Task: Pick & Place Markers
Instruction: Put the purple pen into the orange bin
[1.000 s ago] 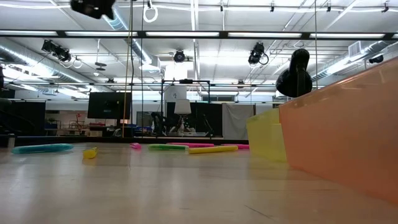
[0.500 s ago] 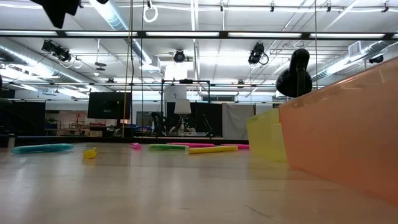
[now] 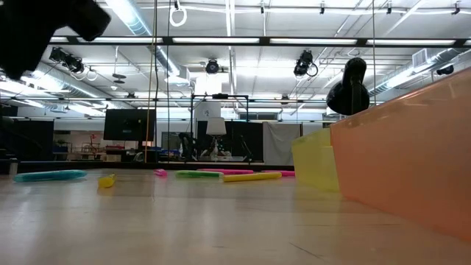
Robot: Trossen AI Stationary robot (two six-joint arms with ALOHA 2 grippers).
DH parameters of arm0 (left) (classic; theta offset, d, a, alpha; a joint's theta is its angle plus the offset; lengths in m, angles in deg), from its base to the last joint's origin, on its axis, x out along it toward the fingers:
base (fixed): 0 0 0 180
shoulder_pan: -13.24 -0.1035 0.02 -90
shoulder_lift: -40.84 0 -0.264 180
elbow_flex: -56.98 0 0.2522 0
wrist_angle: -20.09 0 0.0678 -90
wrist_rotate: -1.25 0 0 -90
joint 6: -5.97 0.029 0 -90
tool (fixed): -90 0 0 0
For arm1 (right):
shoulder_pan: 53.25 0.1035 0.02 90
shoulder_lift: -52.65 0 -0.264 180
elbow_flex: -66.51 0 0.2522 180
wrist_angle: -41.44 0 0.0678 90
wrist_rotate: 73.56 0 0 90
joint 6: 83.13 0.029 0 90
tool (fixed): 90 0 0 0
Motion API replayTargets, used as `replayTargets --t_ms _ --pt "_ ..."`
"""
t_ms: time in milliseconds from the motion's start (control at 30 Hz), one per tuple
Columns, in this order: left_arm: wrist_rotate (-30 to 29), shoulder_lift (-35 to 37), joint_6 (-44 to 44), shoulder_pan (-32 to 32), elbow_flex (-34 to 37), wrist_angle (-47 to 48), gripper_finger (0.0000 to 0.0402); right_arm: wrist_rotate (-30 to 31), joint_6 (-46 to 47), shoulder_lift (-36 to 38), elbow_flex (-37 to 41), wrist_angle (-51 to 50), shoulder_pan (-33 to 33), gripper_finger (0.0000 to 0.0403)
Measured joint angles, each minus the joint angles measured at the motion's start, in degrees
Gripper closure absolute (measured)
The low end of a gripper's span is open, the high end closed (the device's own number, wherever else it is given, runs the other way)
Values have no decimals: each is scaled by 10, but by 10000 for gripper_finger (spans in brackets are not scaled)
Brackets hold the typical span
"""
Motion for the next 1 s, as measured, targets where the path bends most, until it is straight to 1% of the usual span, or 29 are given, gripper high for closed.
replayTargets --t_ms 167,300,400,467,700,1000 --pt "2 0 -61 42 56 -50 184 0 0 0 0 3 0 217" --pt "2 0 -107 72 100 -114 184 0 0 0 0 3 0 217" --pt "-9 0 -164 97 130 -147 184 0 0 0 0 4 0 217" --pt "-13 0 -202 116 146 -150 184 0 0 0 0 6 0 217" --pt "-30 -1 -292 173 171 -165 185 0 0 0 0 6 0 217" --pt "-45 -6 -351 218 188 -191 202 2 0 0 0 6 0 217"
